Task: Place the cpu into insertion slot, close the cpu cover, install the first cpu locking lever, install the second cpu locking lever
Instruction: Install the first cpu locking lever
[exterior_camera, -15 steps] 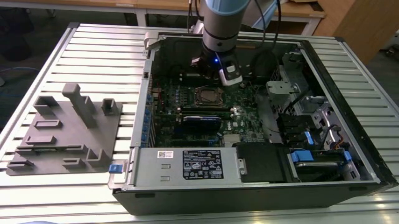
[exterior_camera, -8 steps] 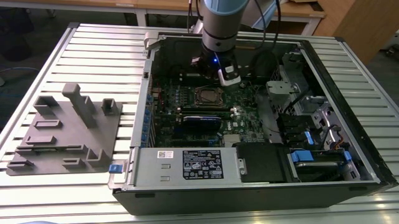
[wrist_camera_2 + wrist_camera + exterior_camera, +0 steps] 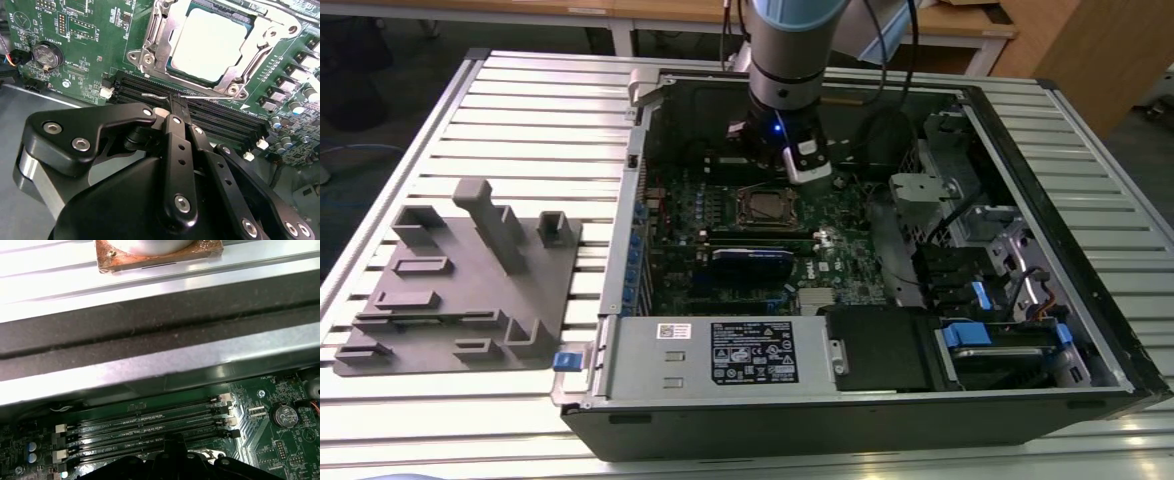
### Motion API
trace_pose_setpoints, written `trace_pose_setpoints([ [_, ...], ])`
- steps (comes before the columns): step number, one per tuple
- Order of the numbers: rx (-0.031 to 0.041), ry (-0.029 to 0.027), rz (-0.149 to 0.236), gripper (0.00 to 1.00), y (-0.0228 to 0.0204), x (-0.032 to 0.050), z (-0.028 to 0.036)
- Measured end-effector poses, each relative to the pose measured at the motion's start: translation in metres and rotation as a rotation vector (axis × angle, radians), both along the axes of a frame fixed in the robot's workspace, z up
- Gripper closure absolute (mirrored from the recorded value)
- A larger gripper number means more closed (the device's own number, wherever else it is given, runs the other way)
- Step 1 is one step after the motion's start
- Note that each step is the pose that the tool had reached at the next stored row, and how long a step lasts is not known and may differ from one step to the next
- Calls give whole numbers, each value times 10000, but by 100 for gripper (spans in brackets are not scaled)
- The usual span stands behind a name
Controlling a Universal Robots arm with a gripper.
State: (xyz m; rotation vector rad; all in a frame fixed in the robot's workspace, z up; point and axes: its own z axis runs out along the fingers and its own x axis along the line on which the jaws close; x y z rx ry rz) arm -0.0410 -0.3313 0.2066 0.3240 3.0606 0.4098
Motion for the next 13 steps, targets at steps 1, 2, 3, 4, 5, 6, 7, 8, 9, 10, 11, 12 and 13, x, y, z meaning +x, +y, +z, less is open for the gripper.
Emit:
trace_pose_setpoints([
  [1, -1, 0, -37, 89, 1, 0, 0],
  [2, 0, 0, -100, 89, 2, 0, -1],
  [3, 0, 0, -180, 89, 2, 0, -1],
  [4, -1, 0, -268, 89, 2, 0, -2],
  [5, -1, -1, -369, 89, 3, 0, -3],
  [6, -1, 0, -473, 89, 3, 0, -4],
  [7, -1, 0, -567, 89, 3, 0, -5],
  [8, 1, -1, -642, 89, 5, 0, -7],
  [9, 0, -1, -722, 89, 6, 0, -10],
  [10, -1, 0, -793, 89, 7, 0, -12],
  [11, -1, 0, -847, 89, 10, -1, -15],
  [12, -1, 0, -899, 89, 12, -1, -18],
  [13, -2, 1, -972, 89, 13, -1, -20],
])
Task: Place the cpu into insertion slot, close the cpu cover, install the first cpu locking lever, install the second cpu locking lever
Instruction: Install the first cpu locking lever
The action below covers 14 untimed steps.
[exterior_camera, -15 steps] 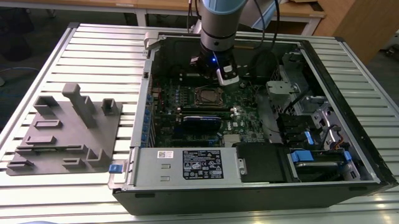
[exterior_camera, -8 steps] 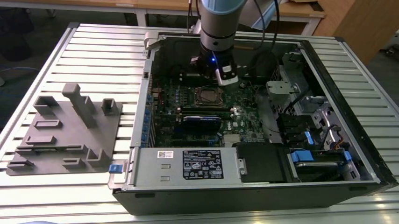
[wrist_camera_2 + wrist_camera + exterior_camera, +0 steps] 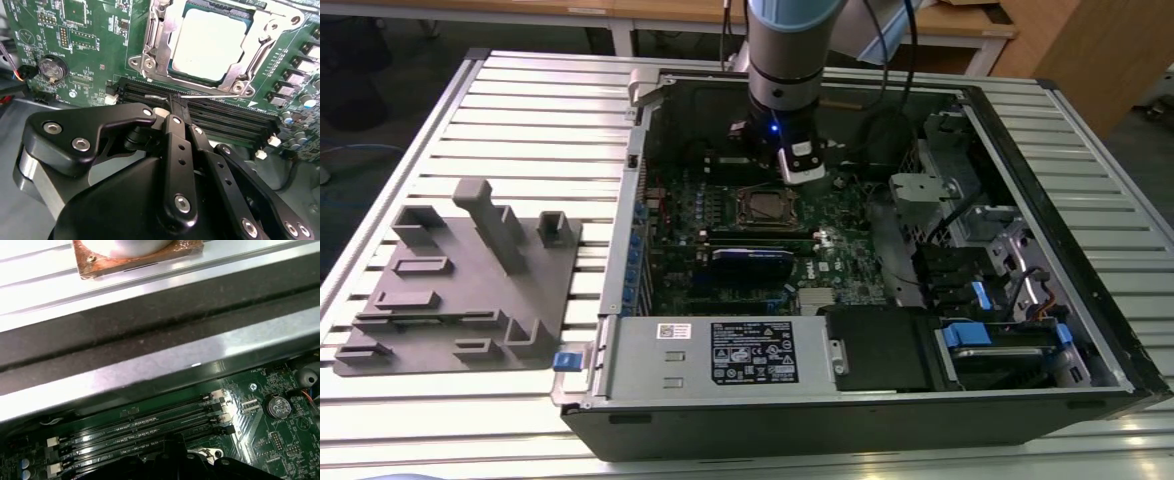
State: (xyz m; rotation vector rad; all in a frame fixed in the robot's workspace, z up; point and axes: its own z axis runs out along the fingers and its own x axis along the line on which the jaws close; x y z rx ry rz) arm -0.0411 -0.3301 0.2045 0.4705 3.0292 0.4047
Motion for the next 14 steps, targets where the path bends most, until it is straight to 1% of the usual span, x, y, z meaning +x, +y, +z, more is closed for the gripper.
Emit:
trace_pose_setpoints([
  [4, 0, -1, -294, 89, 4, 0, -9],
  [9, -17, -3, -358, 89, 10, -5, -12],
  [11, -60, -11, -358, 89, 11, -6, -13],
  [14, -173, -31, -358, 89, 13, -6, -17],
])
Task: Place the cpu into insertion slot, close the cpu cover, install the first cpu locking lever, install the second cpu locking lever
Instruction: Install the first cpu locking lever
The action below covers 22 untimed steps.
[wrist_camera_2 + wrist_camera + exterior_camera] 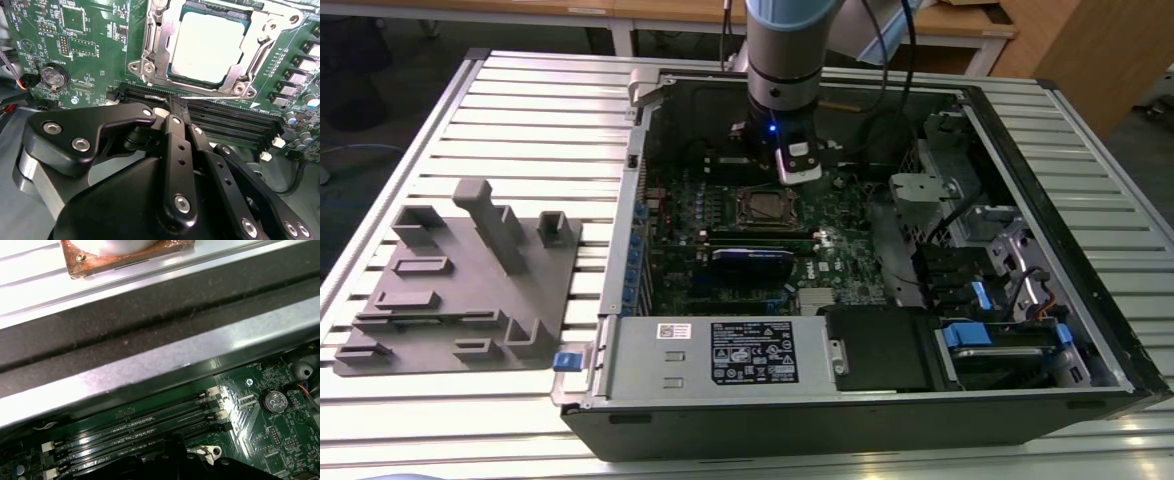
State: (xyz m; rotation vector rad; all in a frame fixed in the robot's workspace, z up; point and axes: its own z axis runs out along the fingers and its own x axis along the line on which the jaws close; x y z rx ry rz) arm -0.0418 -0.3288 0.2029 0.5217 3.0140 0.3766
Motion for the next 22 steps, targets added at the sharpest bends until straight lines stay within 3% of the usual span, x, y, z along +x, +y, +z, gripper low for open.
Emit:
trace_pose_setpoints([
  [4, -77, -3, 1, 89, 9, 0, -2],
  [9, -80, -3, -37, 89, 37, 0, -4],
  [15, -88, -10, -68, 89, 40, -1, -4],
  [22, -231, -248, -67, 89, 39, -5, -28],
])
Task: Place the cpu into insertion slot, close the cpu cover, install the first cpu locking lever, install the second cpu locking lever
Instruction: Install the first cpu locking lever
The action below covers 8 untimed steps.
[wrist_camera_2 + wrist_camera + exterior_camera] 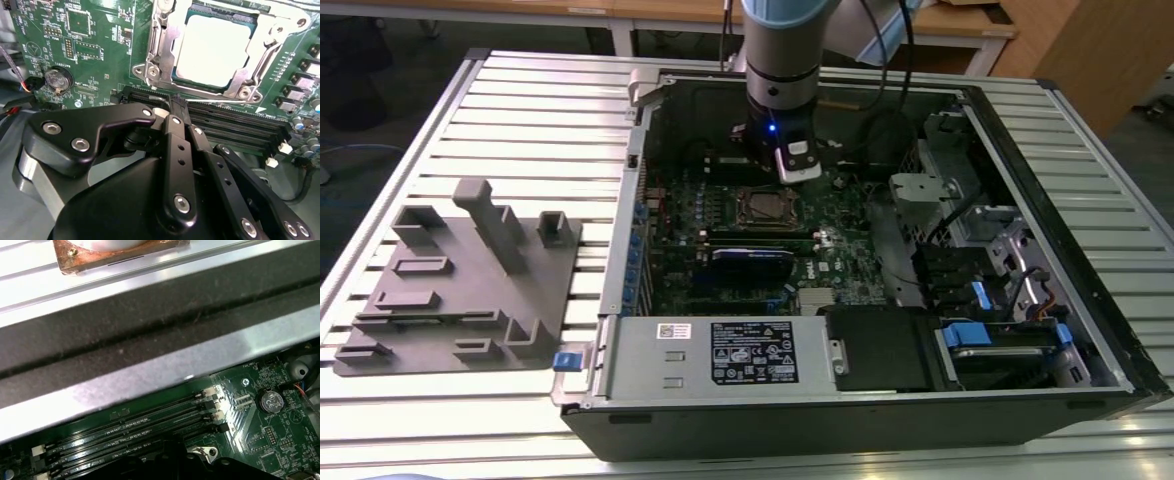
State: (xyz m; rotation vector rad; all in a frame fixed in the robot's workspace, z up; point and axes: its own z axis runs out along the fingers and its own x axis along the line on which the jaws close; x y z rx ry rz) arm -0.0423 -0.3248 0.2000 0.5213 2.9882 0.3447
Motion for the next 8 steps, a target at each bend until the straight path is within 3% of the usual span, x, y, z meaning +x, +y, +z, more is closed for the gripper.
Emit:
trace_pose_setpoints([
  [2, -11, -52, 0, 89, 0, -4, -6],
  [7, -2, -64, 1, 89, 1, -6, -8],
  [8, 54, -65, 0, 89, 0, -6, -9],
])
